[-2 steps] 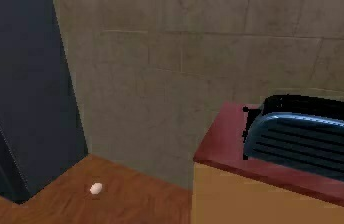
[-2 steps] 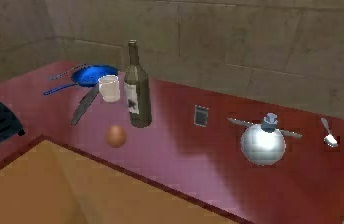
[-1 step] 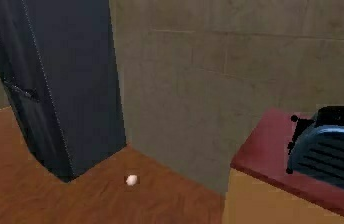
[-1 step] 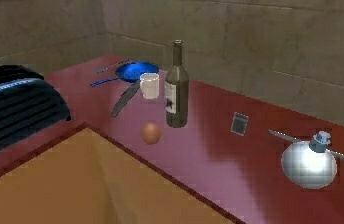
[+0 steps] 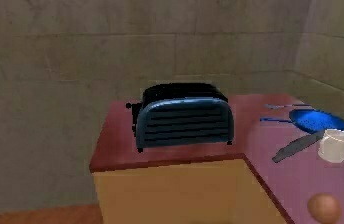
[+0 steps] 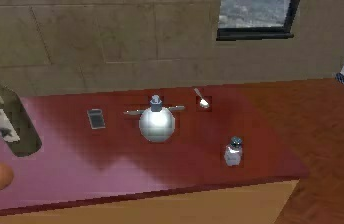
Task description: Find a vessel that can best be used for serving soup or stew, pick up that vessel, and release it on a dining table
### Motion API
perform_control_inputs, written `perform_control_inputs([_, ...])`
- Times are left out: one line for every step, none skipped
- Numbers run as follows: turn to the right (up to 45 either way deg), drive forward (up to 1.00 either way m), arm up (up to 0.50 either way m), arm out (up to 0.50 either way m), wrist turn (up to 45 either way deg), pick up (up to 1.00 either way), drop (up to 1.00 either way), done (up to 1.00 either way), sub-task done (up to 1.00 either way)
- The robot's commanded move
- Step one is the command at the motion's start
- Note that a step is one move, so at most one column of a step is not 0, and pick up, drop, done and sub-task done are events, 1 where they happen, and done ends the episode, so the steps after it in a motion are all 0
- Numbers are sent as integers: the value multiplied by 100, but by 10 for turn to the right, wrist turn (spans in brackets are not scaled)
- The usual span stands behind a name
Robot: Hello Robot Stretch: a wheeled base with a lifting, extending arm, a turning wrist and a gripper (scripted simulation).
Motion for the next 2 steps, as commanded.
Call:
perform_control_inputs([90,0,0,0,0,0,0,0,0])
perform_control_inputs([0,30,0,0,0,0,0,0,0])
